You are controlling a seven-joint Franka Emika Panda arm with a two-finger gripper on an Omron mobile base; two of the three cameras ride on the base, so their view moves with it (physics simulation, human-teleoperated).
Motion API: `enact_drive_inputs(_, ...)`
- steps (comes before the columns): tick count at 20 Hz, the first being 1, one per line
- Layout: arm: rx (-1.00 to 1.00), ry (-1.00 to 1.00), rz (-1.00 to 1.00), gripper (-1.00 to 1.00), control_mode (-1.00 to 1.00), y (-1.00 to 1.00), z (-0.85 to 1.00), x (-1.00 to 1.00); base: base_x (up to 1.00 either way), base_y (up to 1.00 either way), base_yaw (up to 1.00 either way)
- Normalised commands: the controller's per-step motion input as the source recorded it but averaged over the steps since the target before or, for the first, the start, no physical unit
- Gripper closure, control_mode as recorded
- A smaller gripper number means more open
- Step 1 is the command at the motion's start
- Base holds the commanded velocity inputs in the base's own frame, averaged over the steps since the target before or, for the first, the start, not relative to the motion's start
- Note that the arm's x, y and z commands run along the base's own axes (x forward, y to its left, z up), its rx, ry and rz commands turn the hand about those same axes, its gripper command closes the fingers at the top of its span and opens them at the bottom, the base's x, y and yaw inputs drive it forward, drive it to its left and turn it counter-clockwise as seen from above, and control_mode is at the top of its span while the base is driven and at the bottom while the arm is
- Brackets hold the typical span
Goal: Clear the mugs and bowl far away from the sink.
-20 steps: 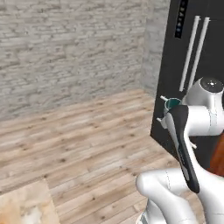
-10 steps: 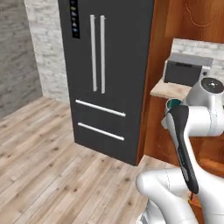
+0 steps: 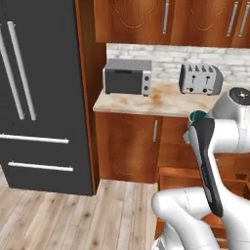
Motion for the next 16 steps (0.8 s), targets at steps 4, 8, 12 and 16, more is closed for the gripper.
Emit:
enact_drive_inputs(4, 0.00, 0.00, 0.00, 1.00, 1.00, 0.00, 0.00, 0.00, 0.39, -0.42, -0.38)
enact_drive_inputs(8, 0.00, 0.00, 0.00, 1.00, 1.00, 0.00, 0.00, 0.00, 0.64, -0.03, -0.31)
enact_drive_inputs(12, 0.00, 0.00, 0.00, 1.00, 1.00, 0.00, 0.00, 0.00, 0.88, -0.37, -0.22)
enact_drive_inputs(16, 0.00, 0.00, 0.00, 1.00, 1.00, 0.00, 0.00, 0.00, 1.00, -0.80, -0.11)
